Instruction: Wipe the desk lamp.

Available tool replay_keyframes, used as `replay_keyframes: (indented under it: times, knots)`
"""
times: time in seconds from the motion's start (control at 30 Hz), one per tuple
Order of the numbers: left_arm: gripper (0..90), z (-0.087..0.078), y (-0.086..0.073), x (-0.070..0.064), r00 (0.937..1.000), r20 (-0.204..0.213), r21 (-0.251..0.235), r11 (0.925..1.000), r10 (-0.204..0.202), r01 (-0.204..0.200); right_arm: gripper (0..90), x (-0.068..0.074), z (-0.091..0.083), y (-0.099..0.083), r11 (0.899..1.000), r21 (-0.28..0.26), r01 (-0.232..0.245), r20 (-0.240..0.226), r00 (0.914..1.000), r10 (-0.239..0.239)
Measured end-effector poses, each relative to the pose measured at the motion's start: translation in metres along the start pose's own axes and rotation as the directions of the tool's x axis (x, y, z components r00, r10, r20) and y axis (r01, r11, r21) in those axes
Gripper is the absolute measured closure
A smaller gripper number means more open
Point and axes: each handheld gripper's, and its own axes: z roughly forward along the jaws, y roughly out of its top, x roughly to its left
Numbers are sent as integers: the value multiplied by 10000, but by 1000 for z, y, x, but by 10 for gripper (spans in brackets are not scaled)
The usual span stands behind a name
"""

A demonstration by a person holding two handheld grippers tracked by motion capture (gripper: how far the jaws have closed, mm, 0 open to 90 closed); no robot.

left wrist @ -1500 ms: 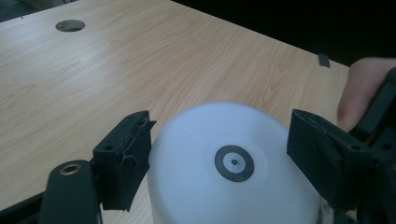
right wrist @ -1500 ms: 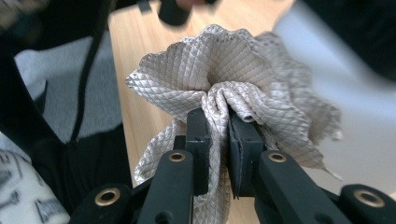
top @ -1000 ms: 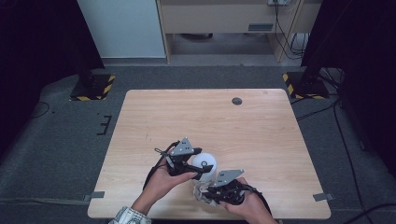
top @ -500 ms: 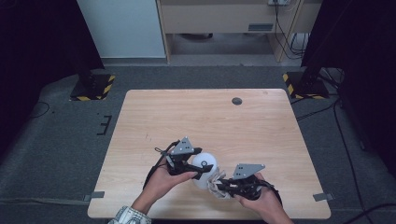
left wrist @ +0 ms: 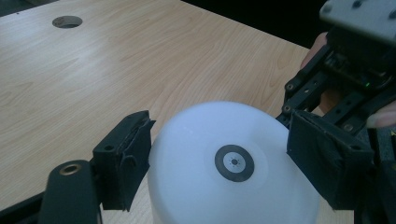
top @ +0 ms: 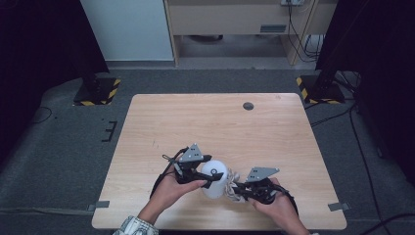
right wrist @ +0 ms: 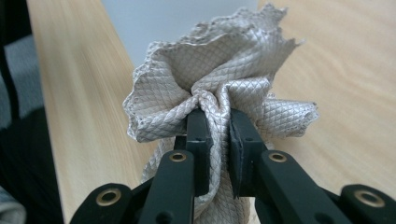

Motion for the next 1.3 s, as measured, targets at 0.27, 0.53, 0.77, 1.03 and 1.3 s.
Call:
replay_keyframes:
  times: [0.27, 0.53, 0.77, 1.03, 1.3]
  knots:
    - [213, 0, 0, 0, 10000, 20, -10, 10000, -36, 36, 807, 9, 14, -7, 9976, 642, 278, -278, 9993, -261]
    - [213, 0, -1, 1, 10000, 24, -26, 10000, -31, 31, 808, 26, 16, -1, 9962, 573, 657, -754, 9953, -613]
    - [213, 0, 0, 0, 10000, 7, -11, 10000, -92, 92, 808, 41, 7, 17, 9957, -84, 928, -974, 9909, -931]
    - [213, 0, 0, 0, 9999, 17, -12, 9999, -102, 102, 808, 54, -2, 35, 9900, -765, 1182, -985, 9872, -1255]
    - [213, 0, -1, 0, 9999, 16, -38, 9999, -125, 125, 808, 61, 16, 39, 9882, -646, 1389, -979, 9846, -1448]
